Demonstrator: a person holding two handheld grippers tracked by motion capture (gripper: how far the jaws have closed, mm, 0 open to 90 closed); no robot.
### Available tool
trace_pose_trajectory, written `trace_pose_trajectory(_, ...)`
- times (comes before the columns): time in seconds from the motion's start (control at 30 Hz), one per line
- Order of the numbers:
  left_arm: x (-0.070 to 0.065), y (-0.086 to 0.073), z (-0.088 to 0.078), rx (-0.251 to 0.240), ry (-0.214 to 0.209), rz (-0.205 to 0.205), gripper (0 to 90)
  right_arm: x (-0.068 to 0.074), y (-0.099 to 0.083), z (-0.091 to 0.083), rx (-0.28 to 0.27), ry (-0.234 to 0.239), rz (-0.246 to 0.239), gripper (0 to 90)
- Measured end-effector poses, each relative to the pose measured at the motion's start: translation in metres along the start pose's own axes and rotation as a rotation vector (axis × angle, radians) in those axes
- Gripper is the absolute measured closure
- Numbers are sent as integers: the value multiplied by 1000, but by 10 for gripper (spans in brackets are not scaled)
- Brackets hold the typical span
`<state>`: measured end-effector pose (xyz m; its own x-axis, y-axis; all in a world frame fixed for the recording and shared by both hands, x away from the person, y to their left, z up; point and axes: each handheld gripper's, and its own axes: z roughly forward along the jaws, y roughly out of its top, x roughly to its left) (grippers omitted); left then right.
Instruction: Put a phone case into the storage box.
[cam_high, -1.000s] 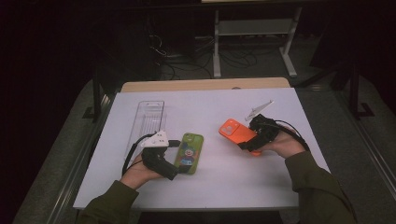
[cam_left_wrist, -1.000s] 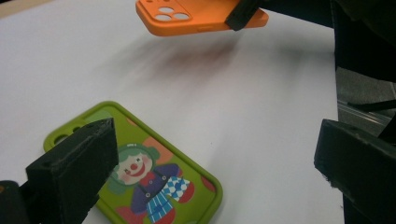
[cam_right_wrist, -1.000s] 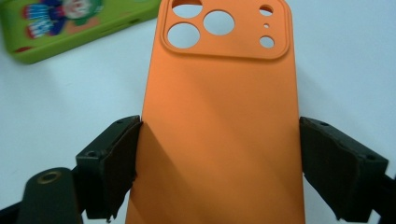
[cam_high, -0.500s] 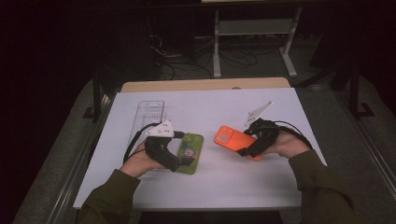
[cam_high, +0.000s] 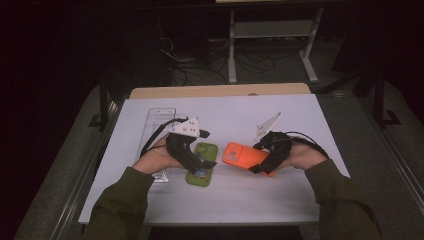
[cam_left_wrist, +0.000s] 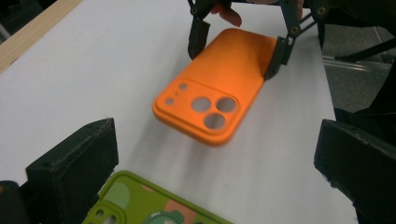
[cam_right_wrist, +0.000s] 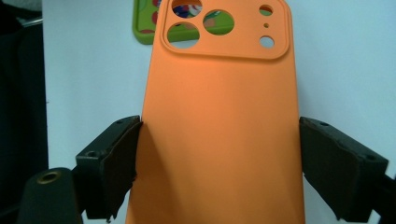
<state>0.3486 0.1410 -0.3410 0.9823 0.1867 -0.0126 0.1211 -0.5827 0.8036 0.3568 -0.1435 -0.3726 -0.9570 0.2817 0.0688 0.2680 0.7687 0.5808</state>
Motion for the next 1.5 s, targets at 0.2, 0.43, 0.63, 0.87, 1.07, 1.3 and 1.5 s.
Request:
trace_pose_trajectory(0.2, 5, 6, 13, 27, -48, 20, 0, 3, 5, 6, 13, 32, -49, 152)
trace_pose_trajectory(0.43, 9, 11, 26, 74, -115, 36, 0, 8, 13, 9, 9, 54, -101, 152)
trace_pose_trajectory(0.63, 10, 9, 34, 101, -145, 59, 0, 14, 22, 13, 9, 67, -138, 152)
trace_pose_trajectory(0.87, 3, 6, 48, 173, -169, 81, 0, 22, 30, 15, 8, 83, -183, 152)
trace_pose_trajectory(1.07, -4, 5, 58, 220, -191, 104, 0, 27, 37, 17, 12, 84, -211, 151)
trace_pose_trajectory(1.3, -9, 4, 65, 246, -208, 128, 0, 29, 38, 18, 3, 89, -214, 152)
trace_pose_trajectory(1.5, -10, 4, 66, 246, -211, 133, 40, 29, 38, 18, 1, 95, -217, 151)
